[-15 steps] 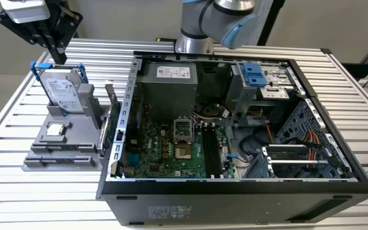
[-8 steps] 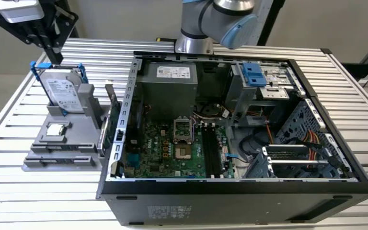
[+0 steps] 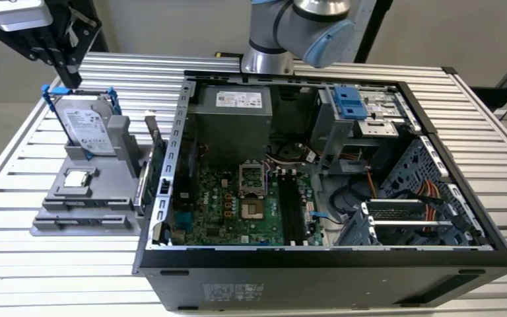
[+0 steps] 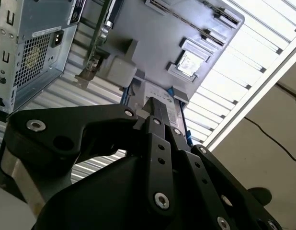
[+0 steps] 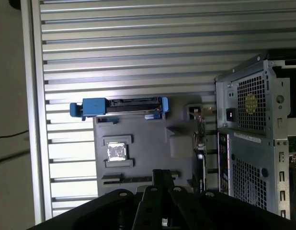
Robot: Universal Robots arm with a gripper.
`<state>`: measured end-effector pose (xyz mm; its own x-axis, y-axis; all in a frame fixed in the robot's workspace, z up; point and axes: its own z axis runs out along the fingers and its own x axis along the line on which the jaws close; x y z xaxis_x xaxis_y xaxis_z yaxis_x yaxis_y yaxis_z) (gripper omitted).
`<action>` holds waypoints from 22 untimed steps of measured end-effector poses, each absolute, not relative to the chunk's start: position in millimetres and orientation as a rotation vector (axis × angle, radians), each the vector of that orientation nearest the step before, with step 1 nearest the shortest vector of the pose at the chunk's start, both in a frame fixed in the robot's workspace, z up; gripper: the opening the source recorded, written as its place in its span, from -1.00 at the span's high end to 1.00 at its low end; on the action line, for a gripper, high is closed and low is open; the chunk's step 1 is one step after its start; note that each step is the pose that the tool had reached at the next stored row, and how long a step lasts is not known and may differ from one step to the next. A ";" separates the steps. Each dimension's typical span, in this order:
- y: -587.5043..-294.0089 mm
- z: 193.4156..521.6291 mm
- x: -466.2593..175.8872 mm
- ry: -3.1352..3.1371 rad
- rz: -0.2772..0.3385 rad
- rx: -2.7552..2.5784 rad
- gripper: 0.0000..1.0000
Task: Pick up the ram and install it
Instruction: 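Reach for the ram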
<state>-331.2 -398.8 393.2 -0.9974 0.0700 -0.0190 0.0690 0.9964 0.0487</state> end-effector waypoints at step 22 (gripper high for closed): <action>-398.8 393.1 -347.8 3.118 0.075 0.108 1.00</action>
<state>-347.8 -398.8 393.1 -0.9974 0.0697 -0.0190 0.0687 0.9964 0.0487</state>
